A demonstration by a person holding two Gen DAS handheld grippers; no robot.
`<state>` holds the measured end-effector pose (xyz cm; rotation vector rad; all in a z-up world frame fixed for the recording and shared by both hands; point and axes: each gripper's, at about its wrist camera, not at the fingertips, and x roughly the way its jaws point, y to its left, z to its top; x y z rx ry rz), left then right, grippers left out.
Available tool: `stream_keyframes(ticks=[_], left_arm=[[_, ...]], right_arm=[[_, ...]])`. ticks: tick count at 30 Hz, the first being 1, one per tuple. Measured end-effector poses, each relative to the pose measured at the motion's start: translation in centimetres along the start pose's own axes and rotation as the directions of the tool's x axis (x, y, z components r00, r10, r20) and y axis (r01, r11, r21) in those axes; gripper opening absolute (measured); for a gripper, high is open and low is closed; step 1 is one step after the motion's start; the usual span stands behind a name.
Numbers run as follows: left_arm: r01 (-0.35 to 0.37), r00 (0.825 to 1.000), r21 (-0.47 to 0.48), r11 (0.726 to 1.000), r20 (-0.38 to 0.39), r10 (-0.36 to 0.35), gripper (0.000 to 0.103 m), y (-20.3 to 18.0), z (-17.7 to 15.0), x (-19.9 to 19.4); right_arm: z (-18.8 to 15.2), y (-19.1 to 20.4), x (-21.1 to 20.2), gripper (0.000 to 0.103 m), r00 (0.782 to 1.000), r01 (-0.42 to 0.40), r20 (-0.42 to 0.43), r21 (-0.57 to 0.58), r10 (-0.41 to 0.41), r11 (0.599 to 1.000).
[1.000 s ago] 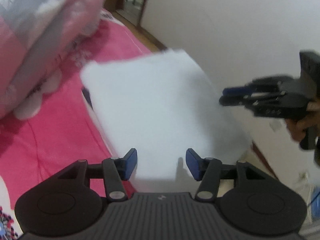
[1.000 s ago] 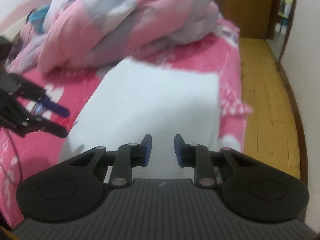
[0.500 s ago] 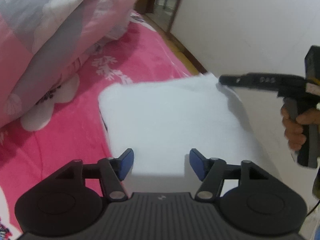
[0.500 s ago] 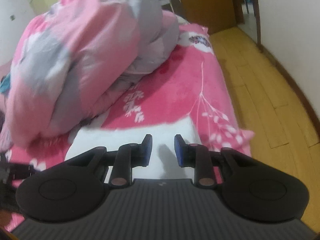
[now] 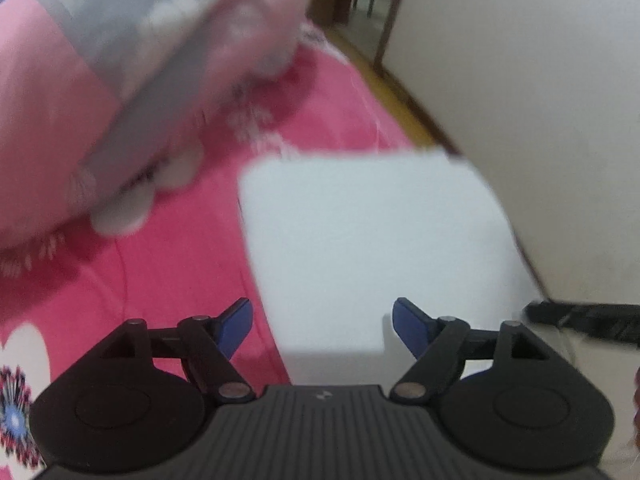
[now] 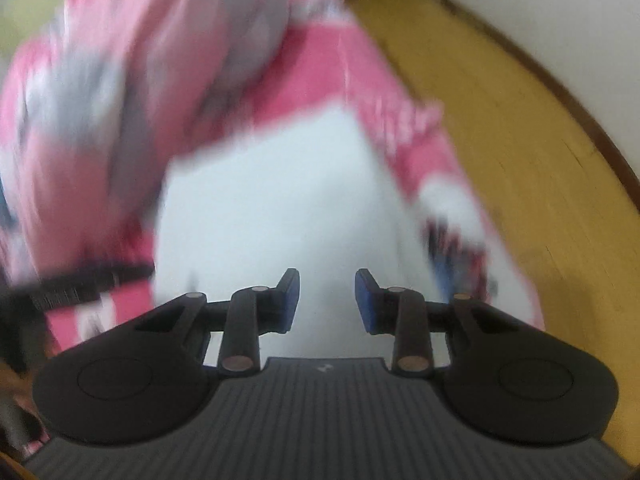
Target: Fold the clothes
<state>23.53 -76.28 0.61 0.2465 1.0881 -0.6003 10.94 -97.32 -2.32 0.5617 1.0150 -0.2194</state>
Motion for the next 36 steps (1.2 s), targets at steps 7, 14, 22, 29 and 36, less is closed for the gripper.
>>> stream_keyframes(ticks=[7, 14, 22, 29, 36], left_arm=[[-0.031, 0.998, -0.045, 0.998, -0.059, 0.028, 0.072, 0.0, -0.6, -5.6], [0.033, 0.999, -0.028, 0.999, 0.030, -0.032, 0.089, 0.1, 0.9, -19.1], [0.105, 0.990, 0.013, 0.994, 0.096, -0.106, 0.099, -0.6, -0.8, -30.2], [0.113, 0.981, 0.035, 0.993, 0.154, -0.117, 0.100, 0.0, -2.8, -36.3], [0.089, 0.982, 0.066, 0.994, 0.163, -0.099, 0.103, -0.1, -4.4, -39.3]], right_arm=[[-0.9, 3.0, -7.0, 0.036, 0.986, 0.160, -0.048, 0.066, -0.157, 0.985], [-4.0, 9.7, -17.7, 0.066, 0.977, 0.211, -0.011, 0.070, -0.211, 0.975], [-8.4, 16.7, -26.3, 0.082, 0.958, 0.270, 0.080, 0.074, -0.276, 0.960], [-11.1, 20.8, -31.2, 0.091, 0.938, 0.290, 0.170, 0.093, -0.302, 0.953], [-13.2, 23.0, -34.1, 0.094, 0.893, 0.364, 0.221, 0.155, -0.391, 0.919]])
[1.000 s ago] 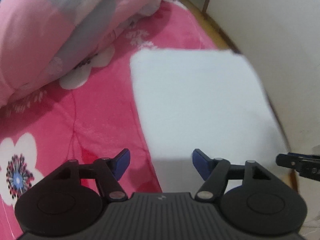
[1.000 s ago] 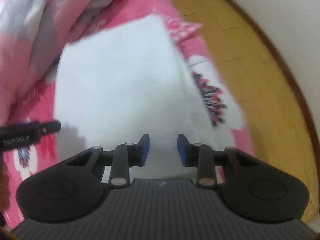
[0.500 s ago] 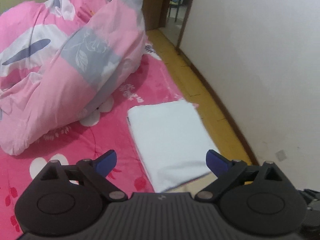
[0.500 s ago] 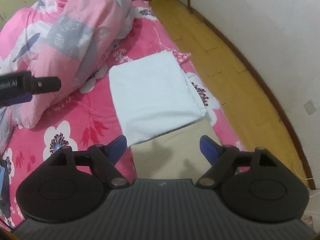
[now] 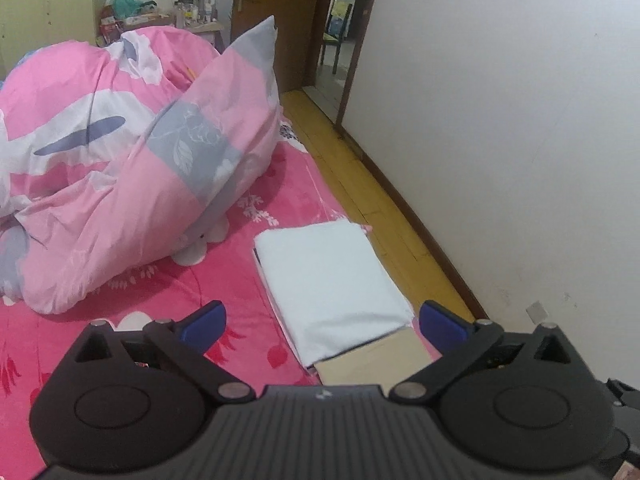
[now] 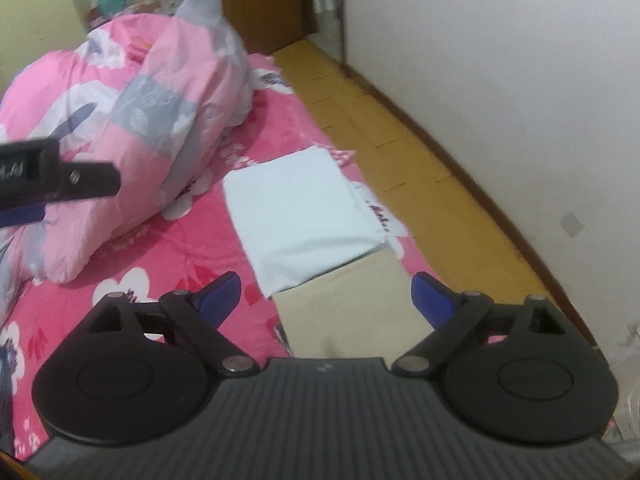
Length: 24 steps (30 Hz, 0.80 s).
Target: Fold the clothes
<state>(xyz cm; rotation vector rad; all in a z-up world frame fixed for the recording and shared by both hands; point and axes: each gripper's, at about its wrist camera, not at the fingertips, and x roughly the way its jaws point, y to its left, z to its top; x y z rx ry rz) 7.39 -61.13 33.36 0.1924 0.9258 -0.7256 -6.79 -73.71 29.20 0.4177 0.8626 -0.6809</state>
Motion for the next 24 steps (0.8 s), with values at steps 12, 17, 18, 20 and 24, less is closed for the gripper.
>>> stream_keyframes(ticks=[12, 17, 18, 20, 24], left_arm=[[-0.048, 0.998, 0.089, 0.995, 0.054, 0.043, 0.103, -1.0, -1.3, -1.8], [-0.076, 0.997, 0.103, 0.992, 0.040, 0.072, 0.103, -0.9, -1.3, -1.8], [-0.083, 0.996, 0.103, 0.991, 0.035, 0.080, 0.103, -0.8, -1.4, -1.7], [-0.098, 0.995, 0.095, 0.991, 0.036, 0.095, 0.103, -0.5, -1.5, -1.8], [-0.096, 0.995, 0.052, 0.994, 0.022, 0.095, 0.103, 0.4, -1.5, -1.7]], right_arm=[[-1.4, 1.4, -3.5, 0.101, 0.989, 0.109, 0.100, -0.013, -0.108, 0.994], [-1.2, 1.8, -3.8, 0.101, 0.986, 0.134, 0.103, -0.024, -0.131, 0.991], [-1.2, 1.9, -3.7, 0.101, 0.985, 0.142, 0.098, -0.025, -0.139, 0.990], [-1.1, 2.2, -3.7, 0.101, 0.984, 0.154, 0.095, -0.027, -0.151, 0.988], [-1.1, 2.6, -3.7, 0.102, 0.982, 0.167, 0.094, -0.039, -0.163, 0.985]])
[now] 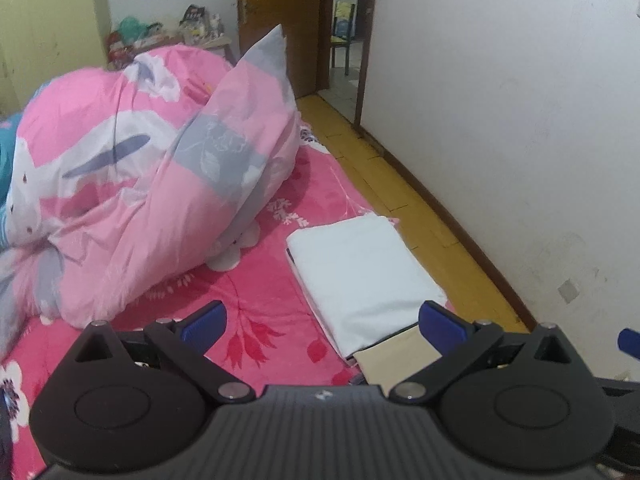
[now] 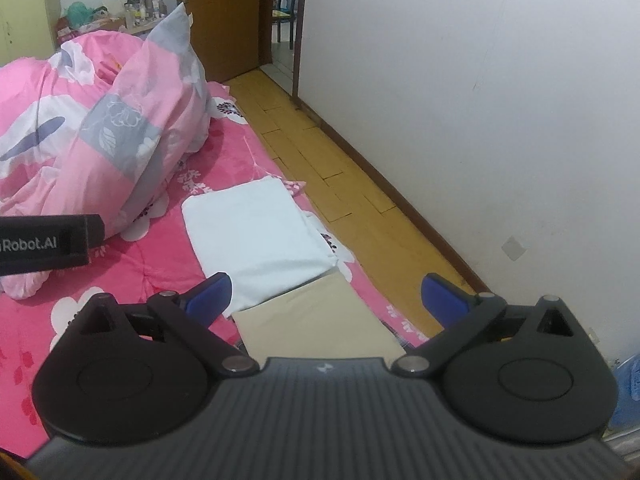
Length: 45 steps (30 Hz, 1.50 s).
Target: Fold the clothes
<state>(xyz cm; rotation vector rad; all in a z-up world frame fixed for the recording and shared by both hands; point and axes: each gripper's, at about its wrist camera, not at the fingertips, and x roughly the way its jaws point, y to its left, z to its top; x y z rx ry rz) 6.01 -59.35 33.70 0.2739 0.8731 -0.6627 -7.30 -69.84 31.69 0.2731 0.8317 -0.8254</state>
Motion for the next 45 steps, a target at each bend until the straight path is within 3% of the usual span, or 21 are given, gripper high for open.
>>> stream_keyframes(ticks=[7, 45], left_arm=[[-0.011, 1.000, -0.027, 1.000, 0.004, 0.011, 0.103, 0.5, 0.0, 0.0], [-0.022, 1.000, -0.060, 0.998, -0.005, 0.021, 0.103, 1.2, -0.1, 0.4]], right_arm=[[0.0, 1.0, 0.0, 0.102, 1.000, 0.022, 0.000, -0.062, -0.022, 0.998], [0.5, 1.3, 1.0, 0.102, 1.000, 0.013, -0.024, -0.050, -0.014, 0.999]])
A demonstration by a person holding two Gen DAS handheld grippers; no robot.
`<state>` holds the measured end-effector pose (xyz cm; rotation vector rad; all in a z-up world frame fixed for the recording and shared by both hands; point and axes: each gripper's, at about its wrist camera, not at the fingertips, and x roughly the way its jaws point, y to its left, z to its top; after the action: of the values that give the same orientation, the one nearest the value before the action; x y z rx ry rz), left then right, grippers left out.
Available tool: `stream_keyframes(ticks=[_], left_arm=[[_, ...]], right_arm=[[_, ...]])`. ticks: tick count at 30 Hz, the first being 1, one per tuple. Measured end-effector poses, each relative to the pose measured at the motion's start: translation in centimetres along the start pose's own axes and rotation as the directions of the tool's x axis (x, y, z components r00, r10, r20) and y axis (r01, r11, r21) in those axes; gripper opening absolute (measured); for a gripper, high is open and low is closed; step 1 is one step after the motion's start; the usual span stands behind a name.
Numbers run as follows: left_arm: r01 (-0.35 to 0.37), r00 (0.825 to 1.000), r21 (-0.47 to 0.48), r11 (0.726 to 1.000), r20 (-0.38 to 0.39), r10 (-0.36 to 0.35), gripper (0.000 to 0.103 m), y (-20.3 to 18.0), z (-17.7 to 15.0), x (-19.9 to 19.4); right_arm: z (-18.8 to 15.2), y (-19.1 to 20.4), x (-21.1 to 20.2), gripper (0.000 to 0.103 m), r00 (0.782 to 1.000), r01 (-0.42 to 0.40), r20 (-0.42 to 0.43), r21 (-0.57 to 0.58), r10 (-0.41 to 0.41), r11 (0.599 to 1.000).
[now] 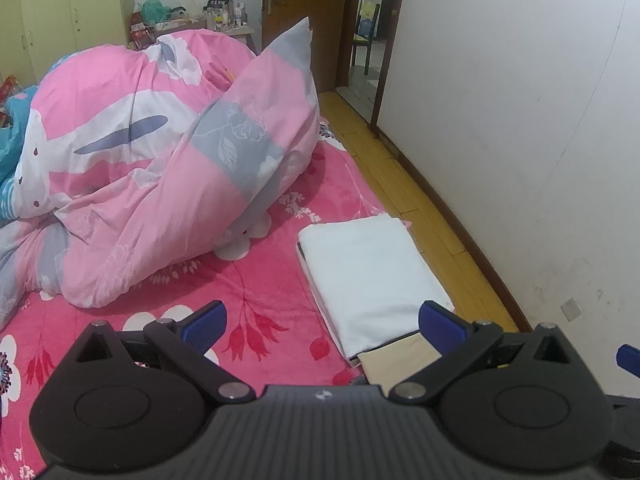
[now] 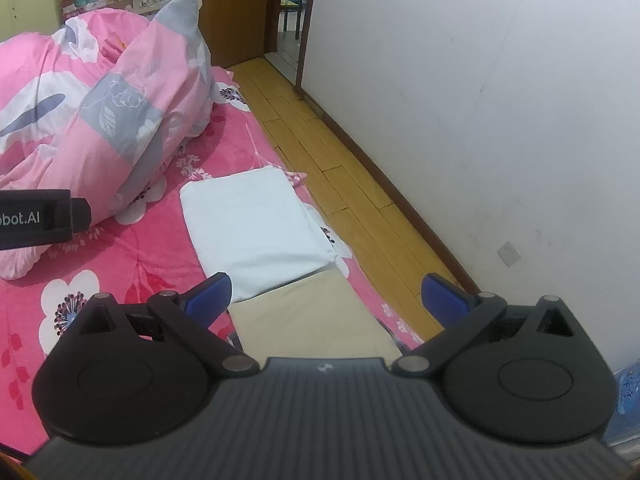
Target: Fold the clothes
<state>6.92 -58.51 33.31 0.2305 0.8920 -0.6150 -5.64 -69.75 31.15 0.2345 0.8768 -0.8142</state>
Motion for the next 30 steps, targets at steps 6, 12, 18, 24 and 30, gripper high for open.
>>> stream_keyframes(ticks=[6, 12, 18, 24, 30], left_arm=[[-0.006, 1.000, 0.001, 1.000, 0.005, 0.006, 0.102, 0.01, -0.11, 0.00], [-0.010, 1.000, 0.002, 1.000, 0.004, 0.010, 0.102, -0.02, -0.18, -0.04], [-0.015, 1.000, -0.002, 1.000, 0.001, 0.015, 0.102, 0.00, -0.19, -0.08], [-0.019, 1.000, -0.002, 1.000, 0.004, 0.019, 0.102, 0.01, -0.25, -0.16], [-0.022, 1.000, -0.003, 1.000, 0.005, 0.022, 0.102, 0.03, -0.28, -0.21]], right_arm=[[-0.03, -0.04, 0.00, 0.102, 1.000, 0.001, 0.001, -0.002, -0.001, 1.000], [0.01, -0.10, 0.06, 0.102, 1.000, 0.003, 0.003, -0.005, -0.002, 1.000], [-0.04, -0.04, 0.08, 0.102, 1.000, 0.002, 0.001, -0.006, -0.002, 1.000], [0.00, -0.05, 0.02, 0.102, 1.000, 0.004, 0.002, -0.014, -0.004, 1.000], [0.03, -0.02, 0.04, 0.102, 1.000, 0.005, 0.004, -0.021, -0.005, 1.000]])
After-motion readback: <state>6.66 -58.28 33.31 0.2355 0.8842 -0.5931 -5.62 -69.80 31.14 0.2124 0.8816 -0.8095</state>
